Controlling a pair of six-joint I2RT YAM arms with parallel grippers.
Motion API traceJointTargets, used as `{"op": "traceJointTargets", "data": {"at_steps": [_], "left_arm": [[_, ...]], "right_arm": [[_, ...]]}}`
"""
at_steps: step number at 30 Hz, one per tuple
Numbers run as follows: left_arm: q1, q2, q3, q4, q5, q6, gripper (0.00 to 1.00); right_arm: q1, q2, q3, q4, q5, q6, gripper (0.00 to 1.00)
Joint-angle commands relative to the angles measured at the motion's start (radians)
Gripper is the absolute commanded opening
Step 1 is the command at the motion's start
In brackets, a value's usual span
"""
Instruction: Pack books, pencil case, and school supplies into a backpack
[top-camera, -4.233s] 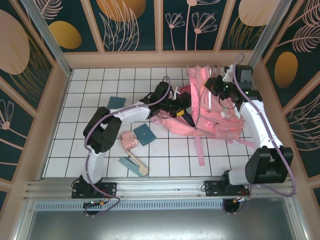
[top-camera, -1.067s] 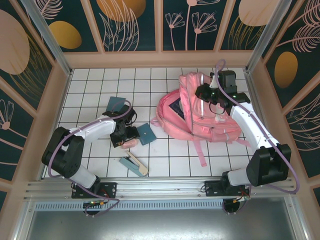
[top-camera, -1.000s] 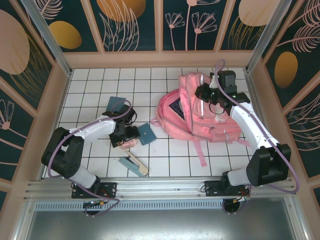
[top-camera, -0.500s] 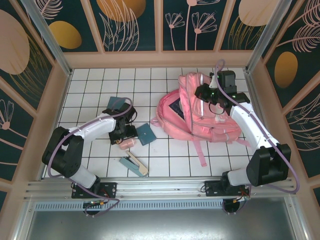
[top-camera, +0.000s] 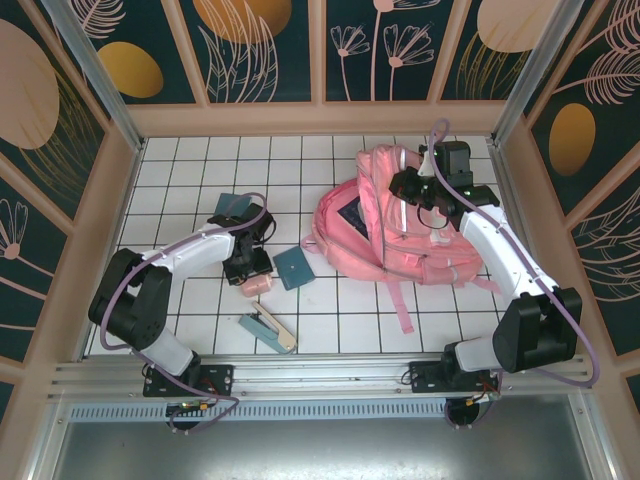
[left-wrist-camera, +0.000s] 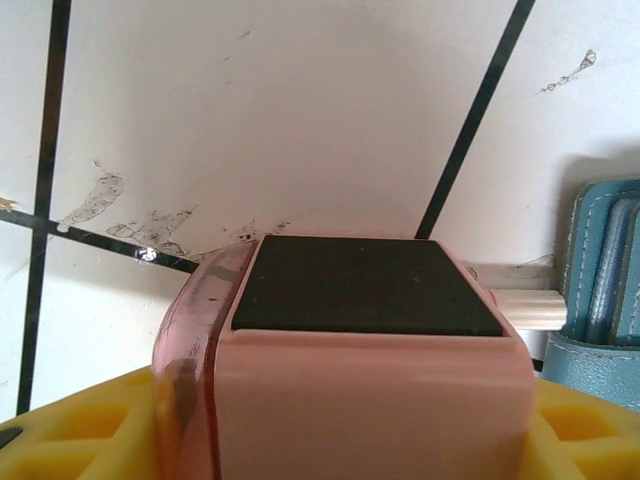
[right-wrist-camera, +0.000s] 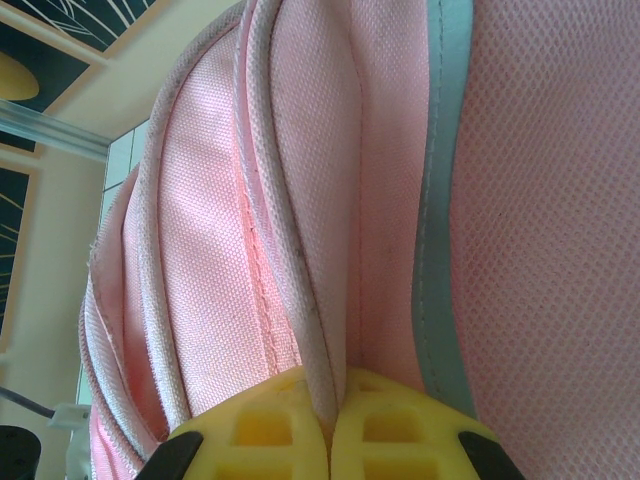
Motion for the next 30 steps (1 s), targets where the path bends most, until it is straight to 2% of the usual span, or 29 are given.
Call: {"op": "traceJointTargets", "data": {"at_steps": [1, 5, 8, 12, 18, 20, 22, 25, 27, 30], "left_arm": [[0.002, 0.004, -0.012, 0.016, 0.018, 0.035, 0.44], [0.004, -0.059, 0.072, -0.045, -0.041, 0.065, 0.40], [0.006, -0.116, 0.116, -0.065, -0.033, 0.086, 0.40], [0.006, -0.187, 0.104, -0.037, 0.002, 0.125, 0.39], [0.006, -0.293, 0.090, 0.095, 0.090, 0.238, 0.33], [0.006, -0.306, 0.111, 0.141, 0.128, 0.253, 0.34], [0.007, -0.285, 0.142, 0.177, 0.161, 0.238, 0.36], [0.007, -0.198, 0.198, 0.244, 0.266, 0.194, 0.35], [0.000, -0.148, 0.205, 0.353, 0.377, 0.135, 0.34], [-0.027, -0.073, 0.240, 0.457, 0.438, 0.087, 0.34]], "right_arm": [[0.013, -0.048, 0.028, 0.039, -0.014, 0.001, 0.00], [0.012, -0.054, 0.062, 0.022, -0.018, -0.006, 0.00], [0.011, -0.057, 0.080, 0.009, -0.016, -0.019, 0.00], [0.009, -0.060, 0.092, -0.003, -0.009, -0.029, 0.00], [0.009, -0.085, 0.095, 0.013, -0.062, -0.045, 0.00], [0.005, -0.095, 0.098, 0.010, -0.068, -0.043, 0.00], [-0.008, -0.099, 0.103, 0.011, -0.096, -0.041, 0.00], [-0.029, -0.093, 0.108, 0.025, -0.168, -0.023, 0.00], [-0.039, -0.088, 0.111, 0.034, -0.195, -0.014, 0.00], [-0.063, -0.083, 0.109, 0.046, -0.222, 0.013, 0.00]]}}
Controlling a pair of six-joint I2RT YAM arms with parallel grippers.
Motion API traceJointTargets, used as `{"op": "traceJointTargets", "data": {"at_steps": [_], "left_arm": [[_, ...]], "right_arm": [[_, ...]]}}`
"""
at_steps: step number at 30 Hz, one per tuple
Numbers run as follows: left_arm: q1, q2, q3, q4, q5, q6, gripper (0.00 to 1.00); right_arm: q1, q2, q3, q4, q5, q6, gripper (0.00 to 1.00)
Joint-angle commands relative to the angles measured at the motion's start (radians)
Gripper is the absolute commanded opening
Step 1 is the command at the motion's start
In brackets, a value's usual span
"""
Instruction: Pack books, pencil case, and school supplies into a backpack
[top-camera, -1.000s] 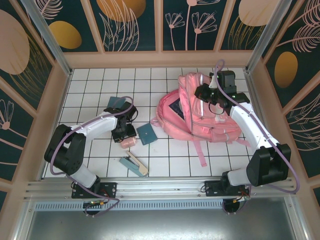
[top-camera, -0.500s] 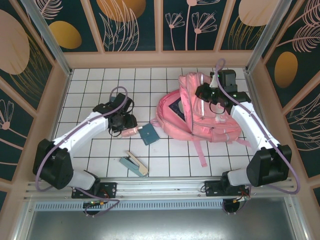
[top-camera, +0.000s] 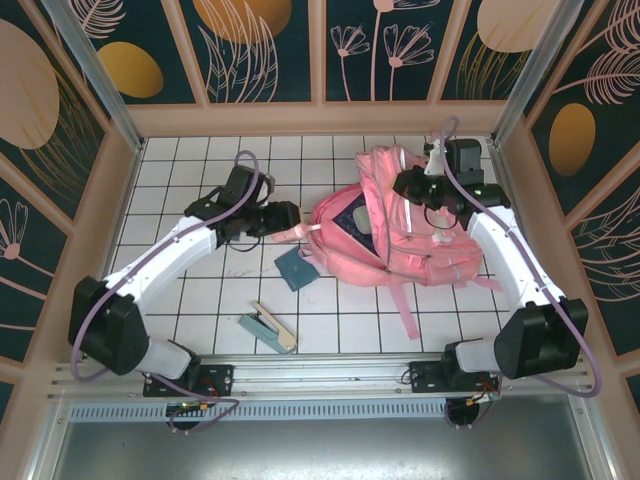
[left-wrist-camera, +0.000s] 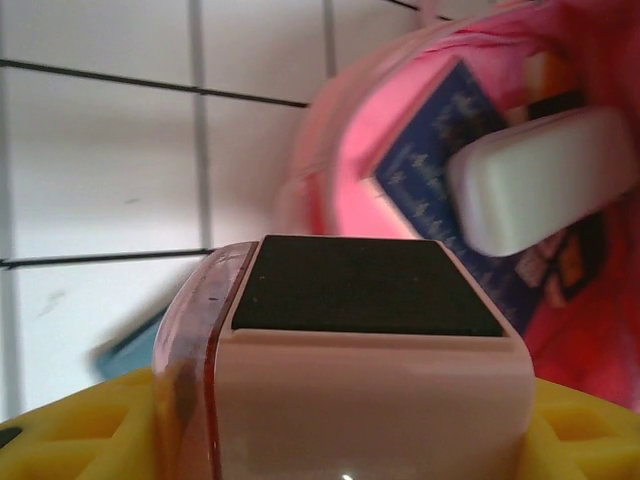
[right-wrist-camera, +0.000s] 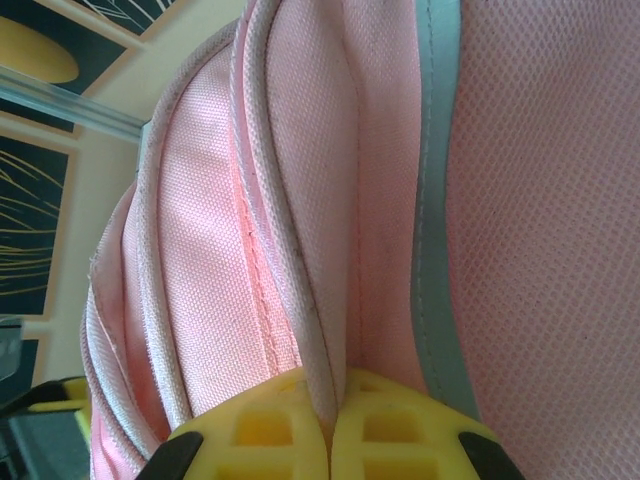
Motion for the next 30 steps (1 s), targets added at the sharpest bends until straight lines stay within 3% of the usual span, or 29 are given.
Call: {"op": "traceJointTargets", "data": {"at_steps": [1, 6, 15, 17, 23, 27, 30], "left_arm": [[-0.031, 0.083, 0.072, 0.169, 0.133, -0.066, 0.33], [-0.088, 0.207, 0.171, 0.207, 0.156, -0.059, 0.33], [-0.172, 0.407, 0.359, 0.124, 0.154, 0.102, 0.33], [-0.193, 0.431, 0.380, 0.135, 0.194, 0.108, 0.34], [-0.242, 0.469, 0.302, 0.381, 0.347, -0.042, 0.34], [-0.256, 0.510, 0.257, 0.587, 0.410, -0.185, 0.34], [-0.273, 0.545, 0.285, 0.621, 0.412, -0.214, 0.34]], "right_arm": [[-0.027, -0.047, 0.070, 0.137, -0.126, 0.040, 0.00], [-0.047, -0.048, 0.059, 0.170, -0.160, 0.077, 0.00], [-0.043, -0.034, 0.060, 0.189, -0.171, 0.088, 0.00], [-0.043, -0.034, 0.058, 0.189, -0.164, 0.089, 0.00], [-0.044, -0.035, 0.048, 0.235, -0.166, 0.133, 0.00], [-0.043, -0.035, 0.022, 0.300, -0.185, 0.196, 0.00], [-0.042, -0.032, 0.007, 0.335, -0.196, 0.232, 0.00]]}}
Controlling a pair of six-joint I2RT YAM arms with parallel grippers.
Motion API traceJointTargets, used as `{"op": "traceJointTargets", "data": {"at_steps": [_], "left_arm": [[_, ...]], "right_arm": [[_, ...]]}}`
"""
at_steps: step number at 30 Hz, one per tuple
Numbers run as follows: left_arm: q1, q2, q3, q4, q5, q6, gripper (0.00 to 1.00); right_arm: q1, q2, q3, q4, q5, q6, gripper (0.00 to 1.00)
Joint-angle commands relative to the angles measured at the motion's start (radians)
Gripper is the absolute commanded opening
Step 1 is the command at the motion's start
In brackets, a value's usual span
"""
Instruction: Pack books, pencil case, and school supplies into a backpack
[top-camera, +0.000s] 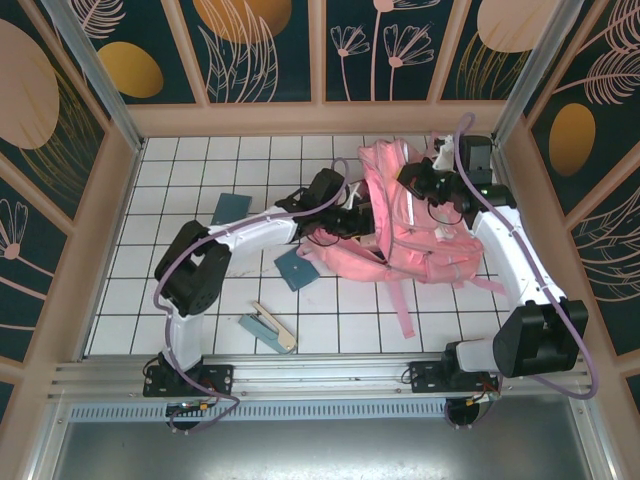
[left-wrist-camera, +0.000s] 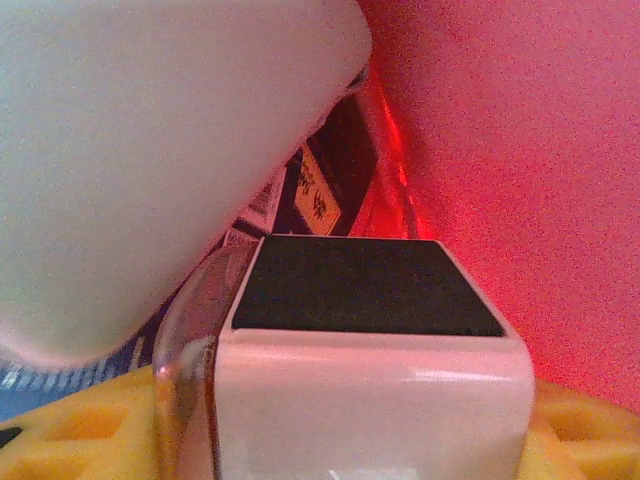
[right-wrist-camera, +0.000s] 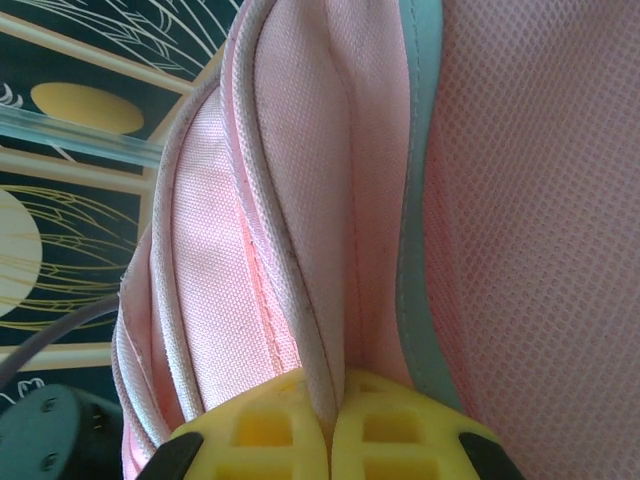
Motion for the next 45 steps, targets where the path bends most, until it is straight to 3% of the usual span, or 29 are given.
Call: {"op": "traceJointTargets", "data": {"at_steps": [1, 6, 10, 17, 37, 45], "left_arm": [[-0.028, 0.041, 0.025, 0.171, 0.076, -0.089, 0.34], [-0.030, 0.093, 0.056, 0.193, 0.073, -0.104, 0.34], [-0.039, 0.138, 0.041, 0.342, 0.124, -0.199, 0.35], [-0.092, 0.248, 0.148, 0.378, 0.158, -0.236, 0.36], [-0.121, 0.553, 0.524, 0.221, 0.211, -0.307, 0.41], [-0.123, 0.592, 0.638, -0.068, 0.151, -0.166, 0.45]], "right_arm": [[0.005, -0.034, 0.010, 0.261, -0.099, 0.081, 0.00], [0.018, -0.036, -0.002, 0.292, -0.118, 0.113, 0.00], [0.024, -0.038, -0.004, 0.297, -0.110, 0.120, 0.00], [0.033, -0.031, -0.010, 0.330, -0.086, 0.148, 0.00], [0.096, -0.020, -0.067, 0.430, -0.056, 0.206, 0.00], [0.100, -0.018, -0.058, 0.385, -0.035, 0.168, 0.00]]}}
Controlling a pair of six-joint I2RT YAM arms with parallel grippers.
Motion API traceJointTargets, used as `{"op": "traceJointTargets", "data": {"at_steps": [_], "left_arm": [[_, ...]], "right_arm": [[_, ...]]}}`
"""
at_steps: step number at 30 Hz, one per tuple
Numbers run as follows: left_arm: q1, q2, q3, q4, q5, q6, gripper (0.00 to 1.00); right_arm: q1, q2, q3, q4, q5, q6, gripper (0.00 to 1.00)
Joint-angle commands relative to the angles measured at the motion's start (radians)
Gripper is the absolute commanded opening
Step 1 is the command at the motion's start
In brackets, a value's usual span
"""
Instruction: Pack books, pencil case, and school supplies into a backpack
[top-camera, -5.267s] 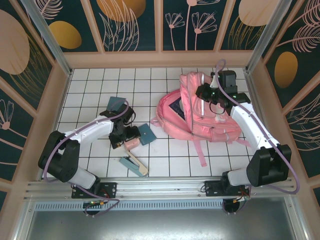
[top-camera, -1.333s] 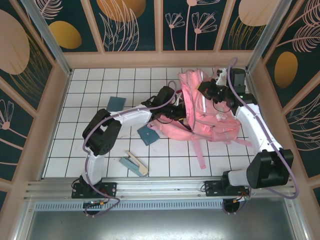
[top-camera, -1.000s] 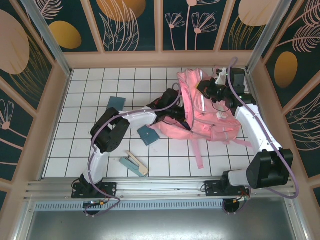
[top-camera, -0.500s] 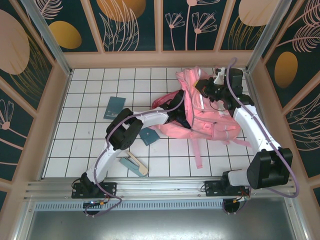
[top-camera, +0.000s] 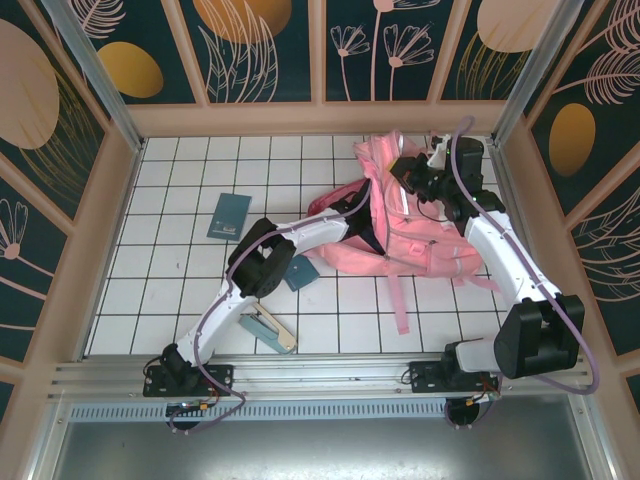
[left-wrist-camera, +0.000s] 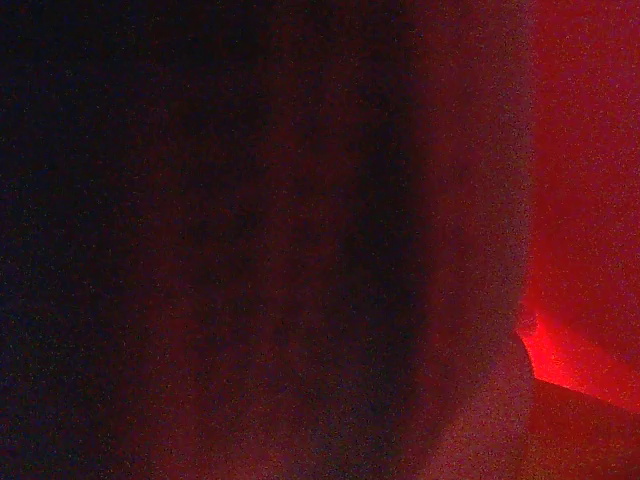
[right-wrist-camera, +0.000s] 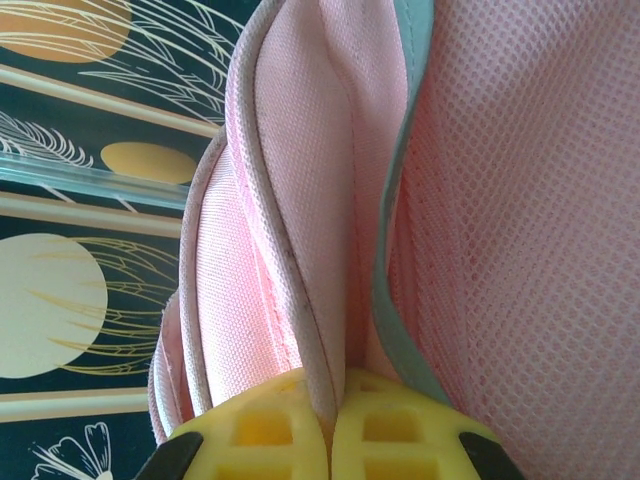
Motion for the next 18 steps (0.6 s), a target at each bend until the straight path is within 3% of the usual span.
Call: {"op": "traceJointTargets", "data": {"at_steps": [1, 8, 12, 18], "left_arm": [[-0.033, 0.055, 0.063, -0.216, -0.047, 0.090, 0.45], [-0.033, 0.003, 0.041, -0.272, -0.084, 0.141, 0.69], [-0.025, -0.070, -0.106, 0.014, 0.053, 0.025, 0.94], [0.007, -0.162, -0.222, 0.180, 0.096, -0.031, 0.98]], "right_arm": [[0.048, -0.019, 0.028, 0.132, -0.079, -0.024, 0.00], [0.046, -0.022, 0.041, 0.103, -0.057, -0.047, 0.00], [0.040, -0.035, 0.045, 0.074, -0.021, -0.073, 0.00], [-0.003, -0.064, 0.033, 0.055, -0.020, -0.088, 0.00]]}}
